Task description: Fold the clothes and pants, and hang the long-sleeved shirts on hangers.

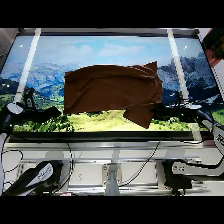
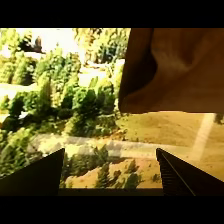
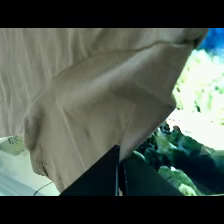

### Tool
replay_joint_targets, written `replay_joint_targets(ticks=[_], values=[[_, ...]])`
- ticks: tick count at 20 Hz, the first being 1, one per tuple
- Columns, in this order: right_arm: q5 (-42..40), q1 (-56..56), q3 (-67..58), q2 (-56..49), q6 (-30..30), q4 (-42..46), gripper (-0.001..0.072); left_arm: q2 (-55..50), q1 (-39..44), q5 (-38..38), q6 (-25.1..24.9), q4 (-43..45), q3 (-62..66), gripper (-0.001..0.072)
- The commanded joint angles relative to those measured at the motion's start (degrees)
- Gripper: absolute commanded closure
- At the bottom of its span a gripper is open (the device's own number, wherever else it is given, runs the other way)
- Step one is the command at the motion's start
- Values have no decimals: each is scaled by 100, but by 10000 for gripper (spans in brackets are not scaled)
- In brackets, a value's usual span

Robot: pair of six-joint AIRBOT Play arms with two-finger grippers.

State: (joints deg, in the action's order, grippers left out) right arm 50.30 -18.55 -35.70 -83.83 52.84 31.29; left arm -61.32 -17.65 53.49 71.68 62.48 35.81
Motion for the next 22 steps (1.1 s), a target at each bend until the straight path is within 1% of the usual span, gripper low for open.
replay_joint_targets(ticks=[1,2,3,5,9,10,11,13,14,15,16,18,19,20,21,22], values=[[-39,4,0,-4,-2,11,698,-264,-4,-195,-433,-940,-205,48],[-39,4,0,-4,0,11,698,-439,-4,-190,-516,-1141,-205,65],[-39,2,0,-2,0,11,698,-614,-2,-190,-671,-1362,-205,65],[-37,4,0,-2,0,11,698,-903,-2,-232,-1117,-1766,-205,66],[-31,4,0,-2,2,9,698,-1163,7,-756,-1172,-1932,-205,72],[-26,4,0,-2,2,9,698,-1182,7,-855,-1174,-1947,-203,142],[-24,4,0,-2,2,9,698,-1204,7,-944,-1174,-1969,-203,176],[-24,4,0,-2,7,7,698,-1237,24,-1093,-1174,-1971,-203,188],[-24,4,0,0,7,7,698,-1248,61,-1141,-1174,-1971,-205,248],[-24,4,0,0,7,7,698,-1263,131,-1204,-1174,-1971,-205,287],[-20,4,0,2,7,7,698,-1287,232,-1268,-1174,-1971,-205,306],[13,2,-2,2,7,7,698,-1325,461,-1547,-1174,-1971,-205,307],[66,4,-2,2,2,9,698,-1325,586,-1753,-1172,-1971,-203,319],[122,2,-2,2,0,15,698,-1325,697,-1932,-1172,-1971,-203,403],[155,2,-2,2,0,31,698,-1325,811,-2055,-1172,-1974,-203,454],[170,4,-2,2,0,37,698,-1325,916,-2085,-1174,-1971,-203,486]])
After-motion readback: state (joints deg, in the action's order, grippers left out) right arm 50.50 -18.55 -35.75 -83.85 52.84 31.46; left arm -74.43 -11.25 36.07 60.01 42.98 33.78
